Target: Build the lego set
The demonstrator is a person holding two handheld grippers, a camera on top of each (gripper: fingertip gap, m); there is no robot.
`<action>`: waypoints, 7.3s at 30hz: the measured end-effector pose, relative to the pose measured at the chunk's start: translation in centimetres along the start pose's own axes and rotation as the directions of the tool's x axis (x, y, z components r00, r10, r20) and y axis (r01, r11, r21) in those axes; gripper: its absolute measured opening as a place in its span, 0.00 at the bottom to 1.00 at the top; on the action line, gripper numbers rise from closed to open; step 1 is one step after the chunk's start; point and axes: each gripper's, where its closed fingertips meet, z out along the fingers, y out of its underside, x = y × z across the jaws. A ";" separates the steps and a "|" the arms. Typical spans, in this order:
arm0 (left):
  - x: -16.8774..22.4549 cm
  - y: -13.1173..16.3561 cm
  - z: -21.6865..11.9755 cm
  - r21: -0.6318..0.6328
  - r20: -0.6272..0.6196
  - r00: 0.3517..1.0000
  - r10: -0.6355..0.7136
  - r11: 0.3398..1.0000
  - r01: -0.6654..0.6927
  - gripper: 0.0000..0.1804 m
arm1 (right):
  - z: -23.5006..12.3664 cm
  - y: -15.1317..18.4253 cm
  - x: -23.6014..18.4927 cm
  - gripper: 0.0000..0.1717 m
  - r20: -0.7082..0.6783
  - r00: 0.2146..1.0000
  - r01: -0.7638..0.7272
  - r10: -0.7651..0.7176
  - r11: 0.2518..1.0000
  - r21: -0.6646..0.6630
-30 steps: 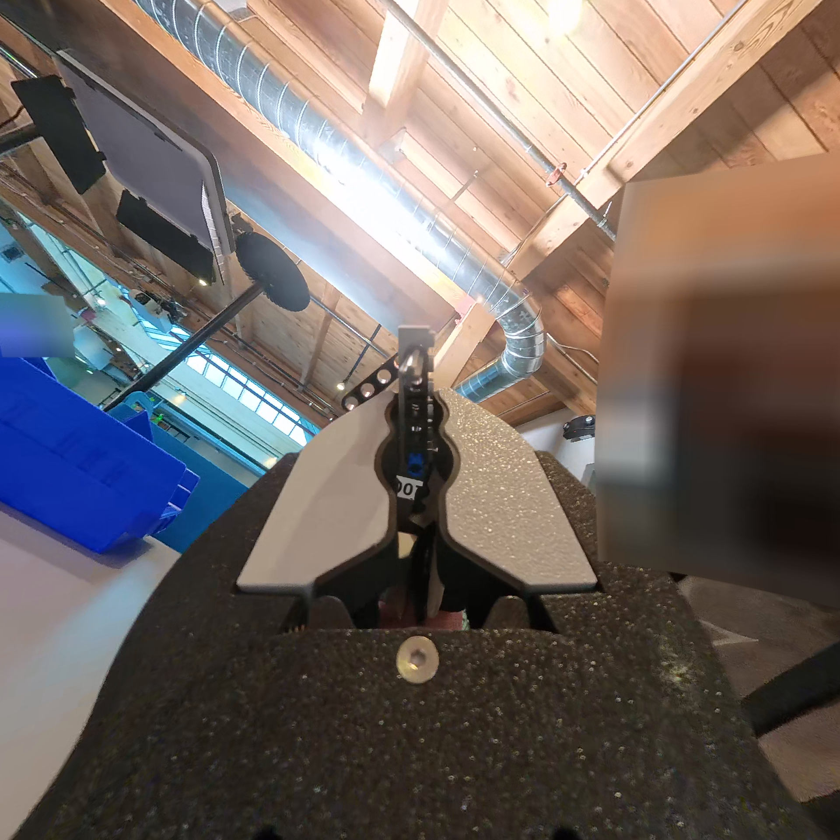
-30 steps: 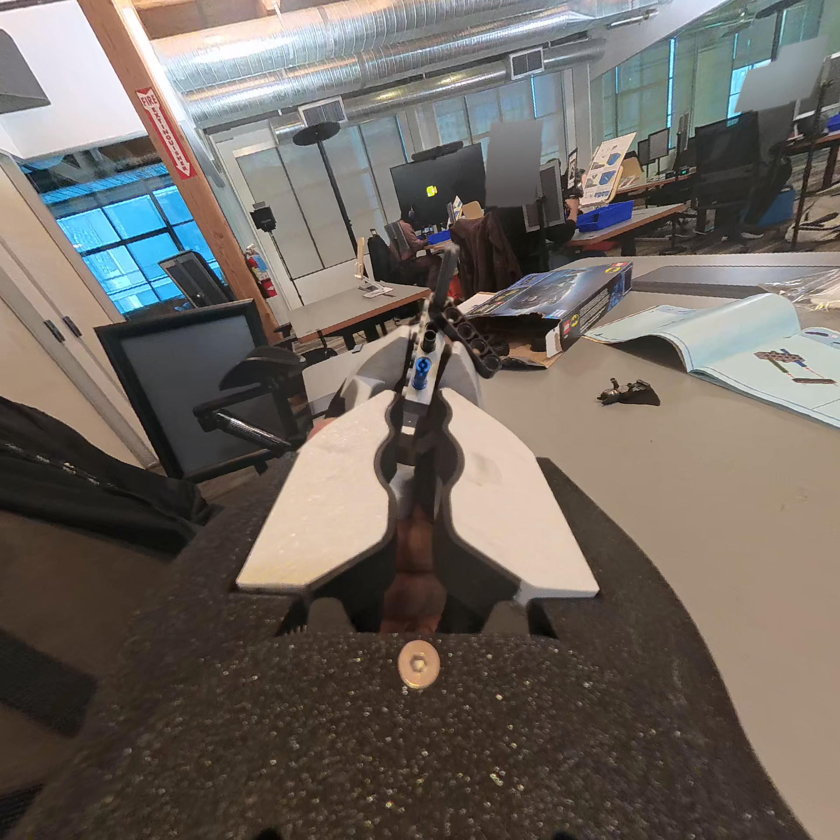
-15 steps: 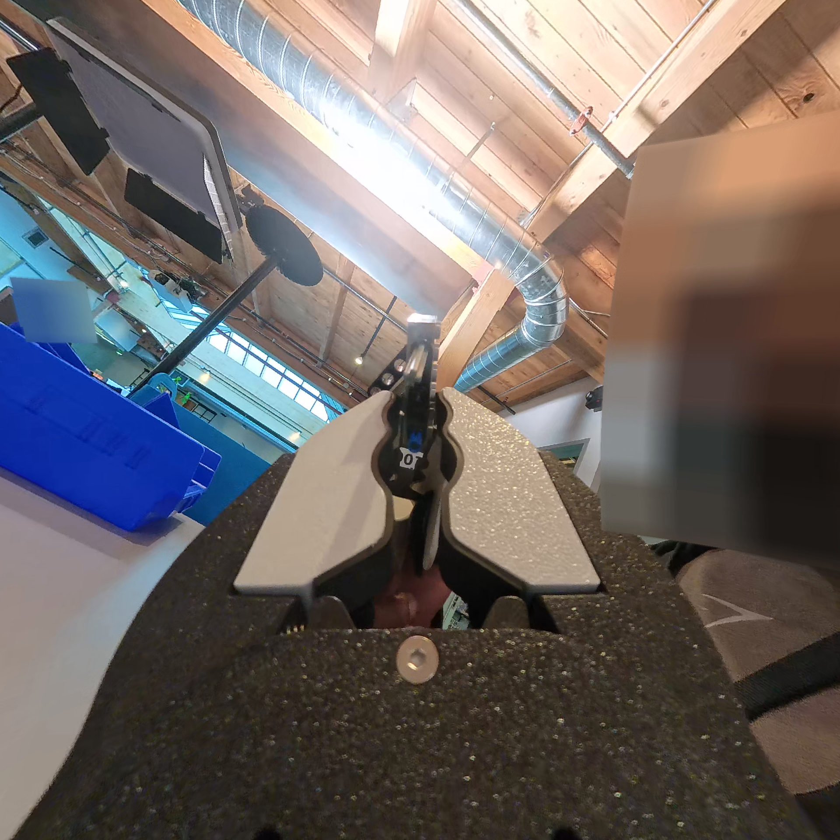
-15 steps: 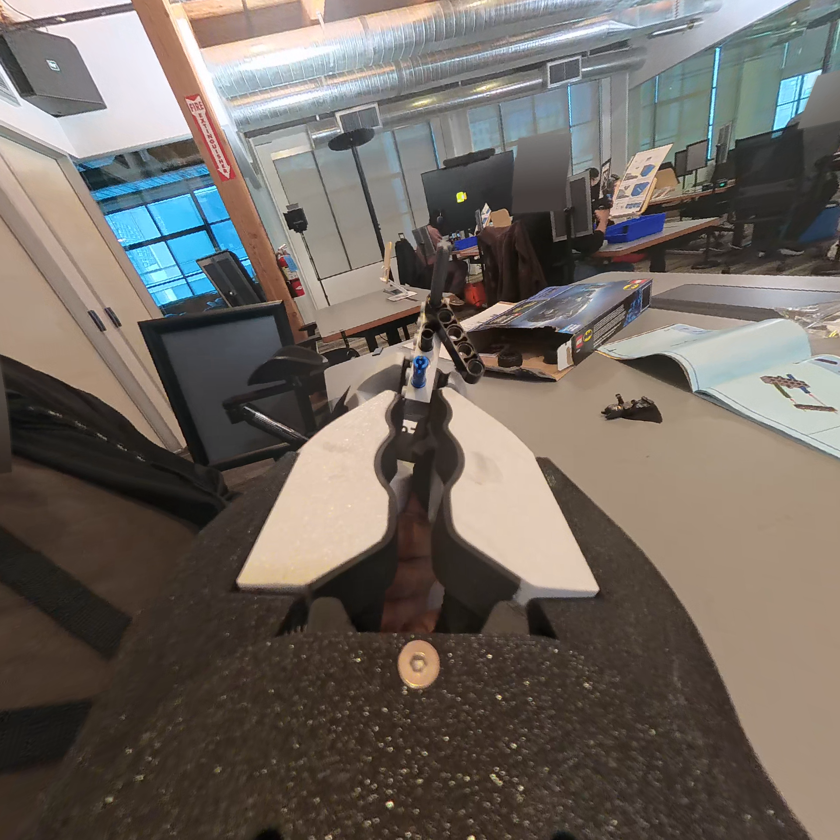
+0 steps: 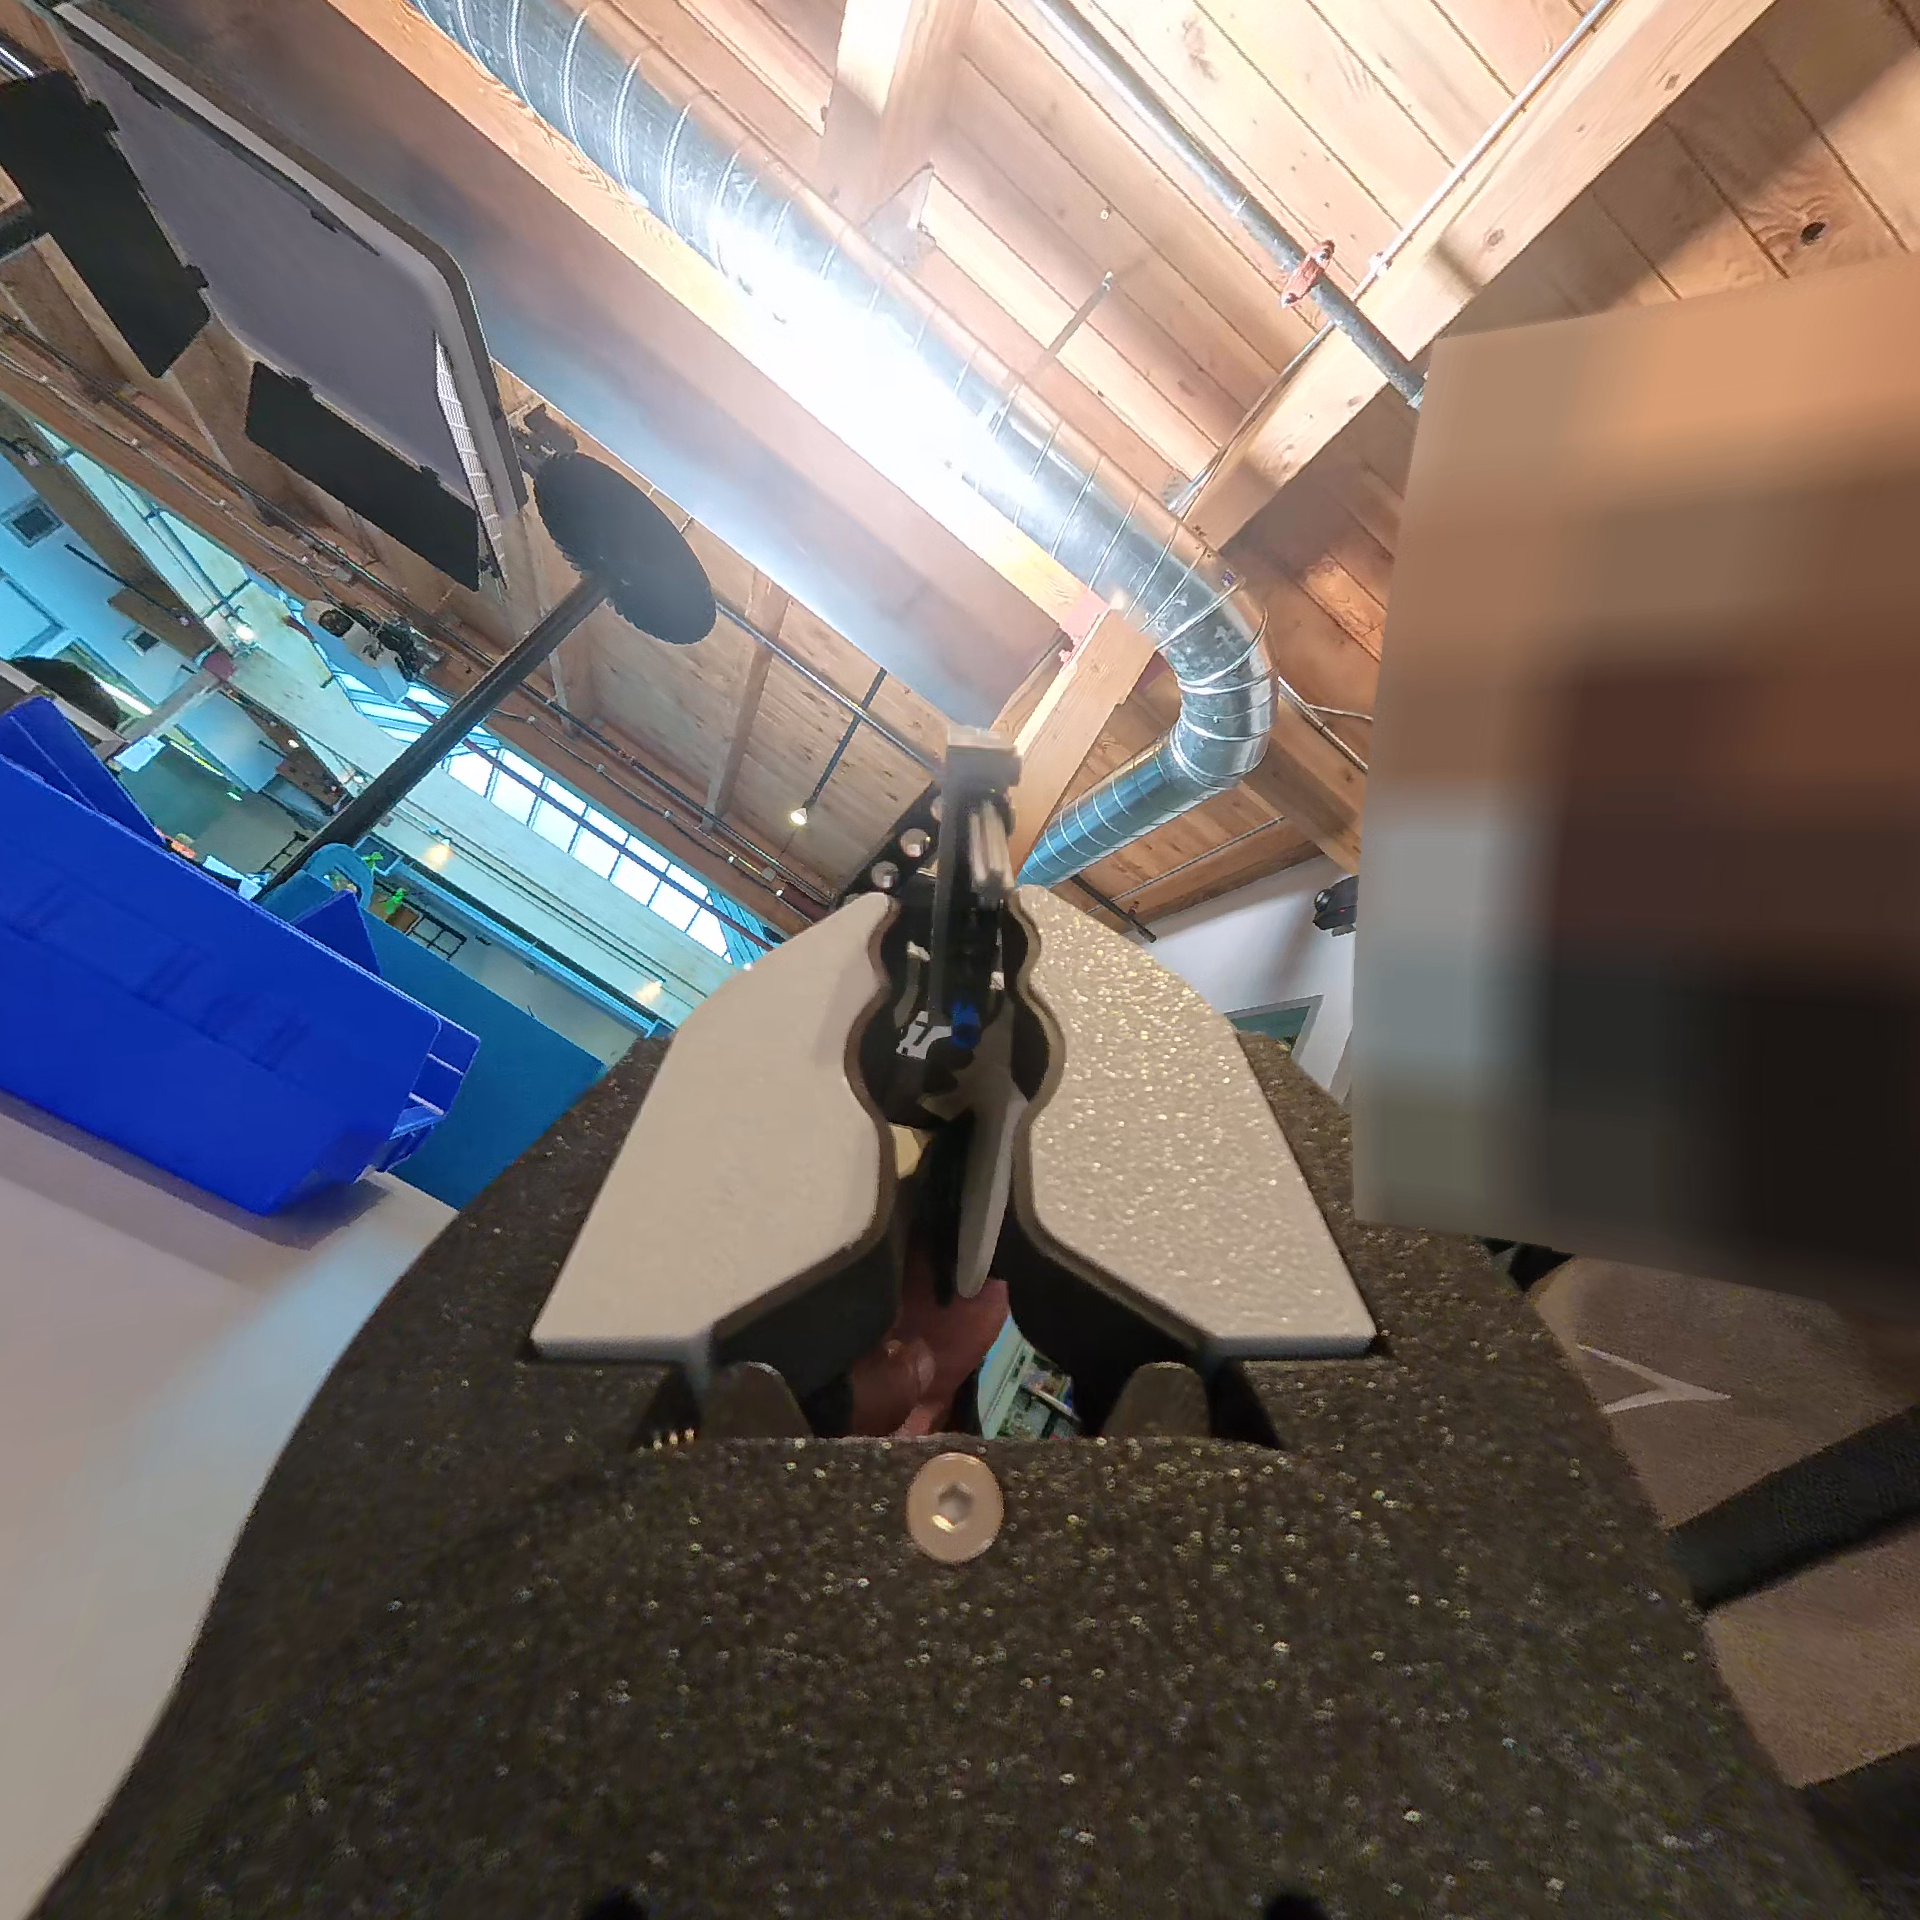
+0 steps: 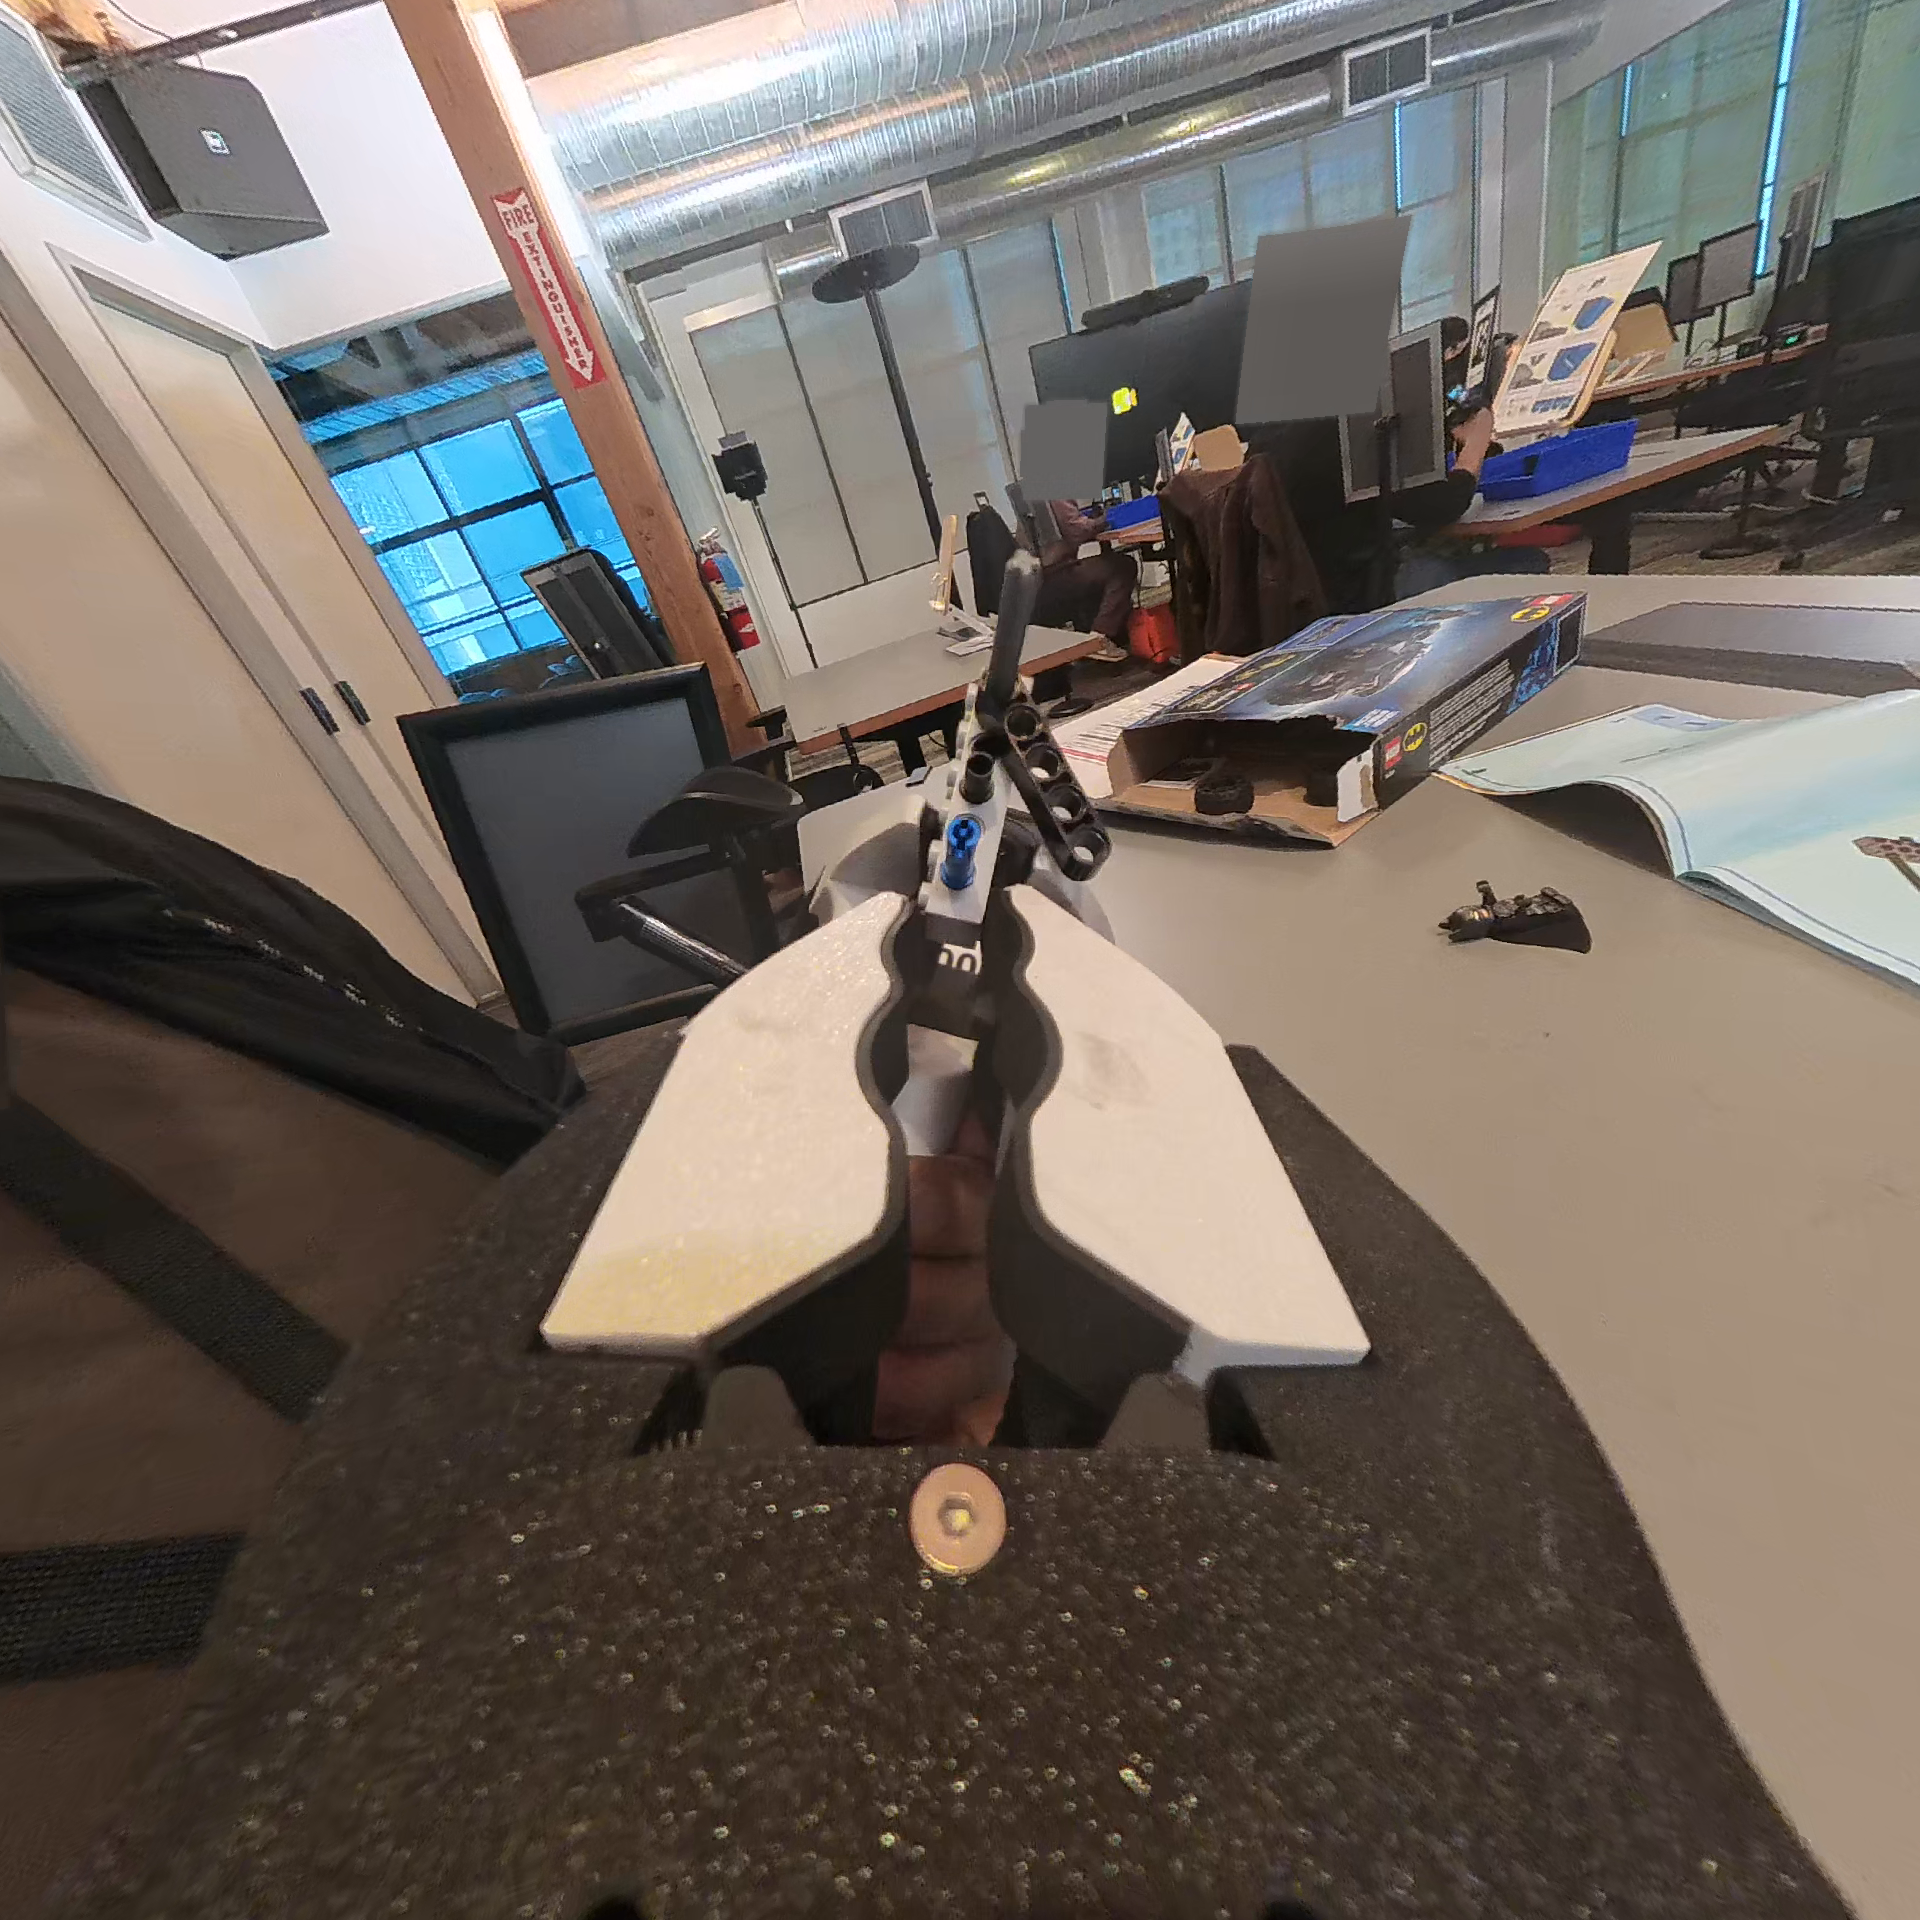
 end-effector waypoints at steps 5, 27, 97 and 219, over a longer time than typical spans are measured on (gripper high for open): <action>-0.1 -0.1 -0.1 0.004 -0.009 0.999 -0.033 0.999 0.033 0.08 | 0.0 0.0 0.2 0.07 0.009 1.000 -0.028 0.028 1.000 -0.002; -0.6 -0.9 -0.6 0.059 -0.050 0.984 -0.173 0.983 0.176 0.06 | -0.4 0.0 1.2 0.08 -0.031 0.999 -0.025 0.026 0.999 0.028; -0.6 0.1 0.1 -0.014 -0.080 0.954 -0.288 0.958 0.288 0.06 | -0.8 -1.4 2.4 0.05 0.076 0.994 0.097 -0.081 0.963 -0.250; 1.9 -2.9 -1.0 0.120 -0.252 0.943 -0.217 0.960 0.253 0.06 | 3.4 -4.4 0.4 0.04 -0.038 0.971 0.220 -0.236 0.947 -0.234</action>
